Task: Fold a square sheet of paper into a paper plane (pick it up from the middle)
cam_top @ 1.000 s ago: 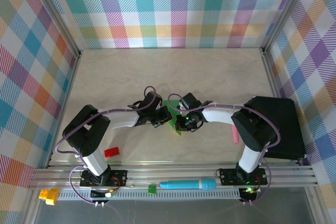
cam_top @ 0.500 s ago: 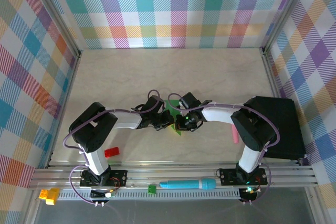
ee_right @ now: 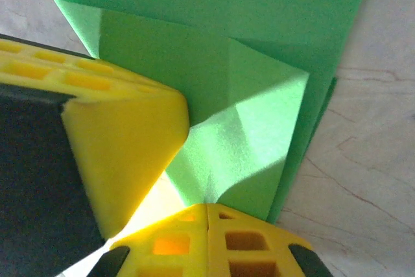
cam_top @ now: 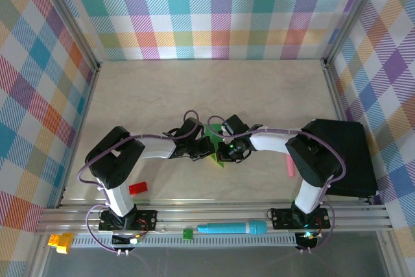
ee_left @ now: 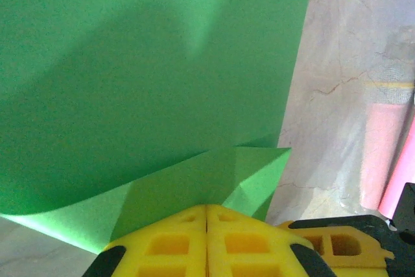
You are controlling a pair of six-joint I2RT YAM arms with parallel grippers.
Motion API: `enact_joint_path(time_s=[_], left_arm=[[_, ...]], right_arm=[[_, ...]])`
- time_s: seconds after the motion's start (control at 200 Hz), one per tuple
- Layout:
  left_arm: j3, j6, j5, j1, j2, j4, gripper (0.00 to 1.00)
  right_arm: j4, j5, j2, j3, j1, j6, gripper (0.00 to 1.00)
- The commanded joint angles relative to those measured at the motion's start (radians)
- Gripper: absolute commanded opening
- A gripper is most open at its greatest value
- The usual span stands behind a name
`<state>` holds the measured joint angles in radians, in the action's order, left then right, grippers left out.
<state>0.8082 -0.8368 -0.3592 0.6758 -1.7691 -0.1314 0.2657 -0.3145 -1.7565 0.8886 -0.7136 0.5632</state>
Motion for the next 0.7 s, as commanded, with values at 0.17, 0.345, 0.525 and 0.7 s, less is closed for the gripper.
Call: enact_joint_path(time_s=[0.17,0.345,0.525,0.7], left_arm=[[0.054,0.081,0.063,-0.138,-0.065,0.135,0.11],[0.062,0.106,0.06,-0.2,-0.065,0.156,0.11],[0.093,0.119,0.045,-0.226,-0.023,0.19,0.12],[0.129,0.093,0.053,-0.226,0.092,0.242,0.16]], right_arm=[[0.191,0.138,-0.061,-0.109,0.024,-0.06,0.0],[0.189,0.111,-0.041,-0.097,0.032,-0.117,0.0],[0.161,0.034,0.001,-0.029,0.032,-0.23,0.0],[0.068,-0.063,0.111,0.04,0.045,-0.218,0.0]])
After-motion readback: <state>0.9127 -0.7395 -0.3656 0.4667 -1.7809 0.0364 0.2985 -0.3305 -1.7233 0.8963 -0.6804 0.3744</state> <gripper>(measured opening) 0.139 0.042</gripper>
